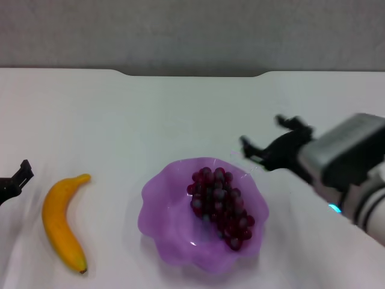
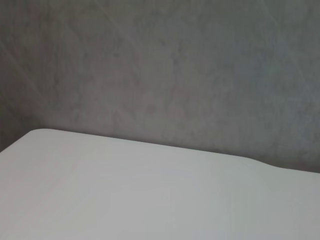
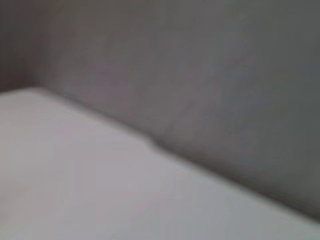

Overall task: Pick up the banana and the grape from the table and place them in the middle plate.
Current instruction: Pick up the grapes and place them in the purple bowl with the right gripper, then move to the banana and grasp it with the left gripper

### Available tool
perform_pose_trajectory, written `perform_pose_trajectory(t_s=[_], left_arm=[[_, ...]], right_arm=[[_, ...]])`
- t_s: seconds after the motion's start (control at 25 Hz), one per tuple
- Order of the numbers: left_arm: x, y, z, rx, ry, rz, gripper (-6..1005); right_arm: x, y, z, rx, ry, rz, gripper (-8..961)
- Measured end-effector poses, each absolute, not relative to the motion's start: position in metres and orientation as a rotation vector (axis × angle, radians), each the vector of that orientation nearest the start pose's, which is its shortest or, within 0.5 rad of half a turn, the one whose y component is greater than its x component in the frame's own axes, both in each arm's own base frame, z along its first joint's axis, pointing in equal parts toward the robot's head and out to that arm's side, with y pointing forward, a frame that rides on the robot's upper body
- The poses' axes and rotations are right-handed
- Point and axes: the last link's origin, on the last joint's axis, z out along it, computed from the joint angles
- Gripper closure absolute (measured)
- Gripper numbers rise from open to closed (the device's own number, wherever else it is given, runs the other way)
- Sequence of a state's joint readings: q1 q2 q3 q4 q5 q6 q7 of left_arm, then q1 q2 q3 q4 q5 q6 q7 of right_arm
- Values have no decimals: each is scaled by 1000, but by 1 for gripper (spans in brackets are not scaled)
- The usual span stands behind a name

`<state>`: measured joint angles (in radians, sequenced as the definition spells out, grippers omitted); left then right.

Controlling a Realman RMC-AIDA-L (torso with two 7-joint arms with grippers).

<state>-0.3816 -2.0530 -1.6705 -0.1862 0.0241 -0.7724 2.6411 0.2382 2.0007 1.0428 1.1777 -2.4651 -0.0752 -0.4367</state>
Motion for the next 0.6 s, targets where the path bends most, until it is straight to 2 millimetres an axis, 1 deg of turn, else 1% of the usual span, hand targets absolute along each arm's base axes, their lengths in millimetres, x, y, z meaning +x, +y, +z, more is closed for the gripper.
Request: perform_pose_trajectory(t_s=[0.08,0.24,0.44,0.52,0.6], left_arm=[[-396,327,-1,-1523,-980,-529,106],[-396,327,-1,-1524,-979,-530,106],[-394,327,-1,-1525,-975,-538,105],[-391,329,-2,-1536,-969,-543,105],[-389,330,-4,-1547,-968,-548,105]], right_arm=[[223,345,-57,-2017,430,389,48],[251,340,-51,-1904,402,417,48],[286,333,-44,-1811,402,459,48],[303,329,-41,-1795,407,475,48],[313,330,-37,-1792,420,498,48]])
